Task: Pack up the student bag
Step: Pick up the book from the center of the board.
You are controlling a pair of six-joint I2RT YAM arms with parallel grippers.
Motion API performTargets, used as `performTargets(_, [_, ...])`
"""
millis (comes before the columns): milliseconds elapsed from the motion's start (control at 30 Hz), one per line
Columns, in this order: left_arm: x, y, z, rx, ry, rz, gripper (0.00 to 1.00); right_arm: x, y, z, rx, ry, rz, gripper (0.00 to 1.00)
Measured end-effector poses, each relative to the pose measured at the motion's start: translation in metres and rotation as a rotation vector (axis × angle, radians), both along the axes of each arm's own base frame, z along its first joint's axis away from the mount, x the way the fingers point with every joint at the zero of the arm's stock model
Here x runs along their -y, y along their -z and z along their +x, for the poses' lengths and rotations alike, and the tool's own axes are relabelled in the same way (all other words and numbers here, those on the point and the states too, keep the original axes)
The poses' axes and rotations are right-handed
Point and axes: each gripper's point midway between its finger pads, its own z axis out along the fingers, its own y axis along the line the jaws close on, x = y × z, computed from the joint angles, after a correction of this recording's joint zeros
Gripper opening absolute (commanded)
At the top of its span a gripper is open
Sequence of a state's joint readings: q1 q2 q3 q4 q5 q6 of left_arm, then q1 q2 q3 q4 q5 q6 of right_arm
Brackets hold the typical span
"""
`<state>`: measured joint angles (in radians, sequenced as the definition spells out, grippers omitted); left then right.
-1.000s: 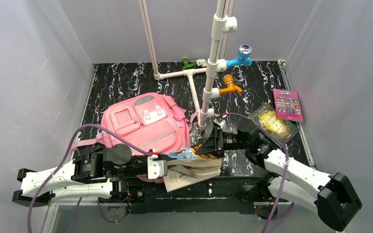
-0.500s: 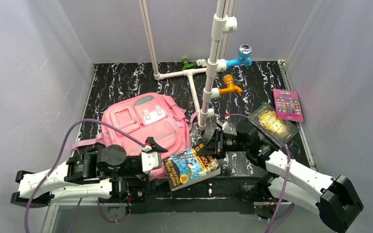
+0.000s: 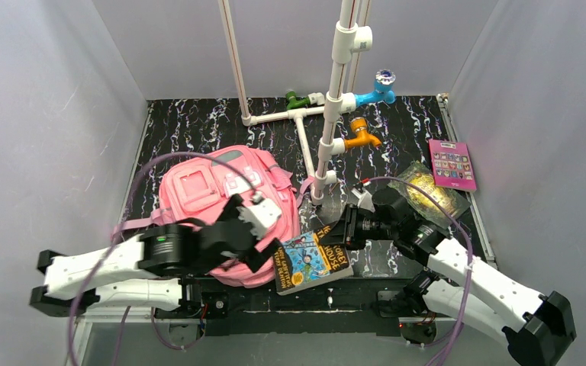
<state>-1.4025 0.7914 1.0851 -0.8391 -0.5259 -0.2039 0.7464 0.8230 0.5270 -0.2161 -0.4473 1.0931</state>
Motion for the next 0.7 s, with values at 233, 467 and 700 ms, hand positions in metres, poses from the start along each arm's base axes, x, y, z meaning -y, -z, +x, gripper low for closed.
performTargets(233, [0.008, 0.092, 0.017, -0.007, -0.099, 0.424, 0.98, 0.037, -0.017, 0.000, 0.107, 0.066, -0.175, 0.01])
performTargets(467, [0.015, 0.117, 0.016, -0.005, -0.116, 0.471, 0.96, 0.067, -0.001, -0.007, 0.117, 0.105, -0.302, 0.01])
performTargets(700, [0.023, 0.130, 0.011, 0.004, -0.112, 0.509, 0.94, 0.066, 0.025, -0.011, 0.049, 0.080, -0.352, 0.01])
